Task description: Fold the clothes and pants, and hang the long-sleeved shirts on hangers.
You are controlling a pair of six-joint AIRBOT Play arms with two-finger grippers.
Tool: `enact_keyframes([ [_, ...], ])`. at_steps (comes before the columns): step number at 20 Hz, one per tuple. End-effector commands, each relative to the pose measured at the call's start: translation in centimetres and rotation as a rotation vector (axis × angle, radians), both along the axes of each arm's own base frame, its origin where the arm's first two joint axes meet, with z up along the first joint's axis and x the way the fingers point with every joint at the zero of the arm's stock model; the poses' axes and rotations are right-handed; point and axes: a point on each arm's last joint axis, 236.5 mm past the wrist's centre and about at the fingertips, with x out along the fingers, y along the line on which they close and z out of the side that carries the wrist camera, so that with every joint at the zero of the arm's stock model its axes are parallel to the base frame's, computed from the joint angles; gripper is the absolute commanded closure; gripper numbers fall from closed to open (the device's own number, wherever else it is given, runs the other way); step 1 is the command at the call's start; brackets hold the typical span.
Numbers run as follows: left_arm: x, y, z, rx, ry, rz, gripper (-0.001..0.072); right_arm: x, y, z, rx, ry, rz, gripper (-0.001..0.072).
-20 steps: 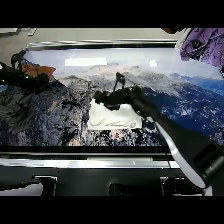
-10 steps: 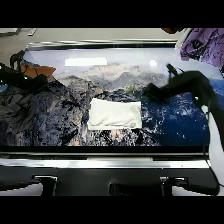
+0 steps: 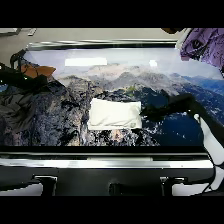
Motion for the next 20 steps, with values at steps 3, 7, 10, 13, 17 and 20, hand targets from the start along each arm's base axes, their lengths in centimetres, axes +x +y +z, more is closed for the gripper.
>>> enact_keyframes([
  [3, 0.1, -0.1, 0.0, -0.003, -0.005, -0.003, 0.0691, 1.3, 3.4, -3.1, 0.024, -0.046, 0.006, 0.0319],
  [7, 0.2, -0.1, 0.1, -0.003, -0.007, -0.002, 0.0692, 2.7, 4.3, -1.3, 0.023, -0.113, 0.026, 0.0677],
  [10, 0.2, -0.3, 0.1, -0.011, -0.008, -0.004, 0.0691, 6.5, 2.2, 3.3, -0.025, -0.233, -0.029, 0.0678],
  [13, 0.1, -0.8, 0.1, -0.015, -0.008, -0.014, 0.0691, 10.2, -1.4, 8.1, -0.077, -0.31, -0.124, 0.0678],
  [17, 0.0, -1.5, 0.1, -0.014, -0.007, -0.032, 0.0691, 13.5, -7.6, 13.4, -0.155, -0.385, -0.239, 0.0678],
  [20, 0.0, -1.7, 0.1, -0.014, -0.007, -0.034, 0.0691, 14.9, -13.9, 17.0, -0.245, -0.434, -0.357, 0.0678],
])
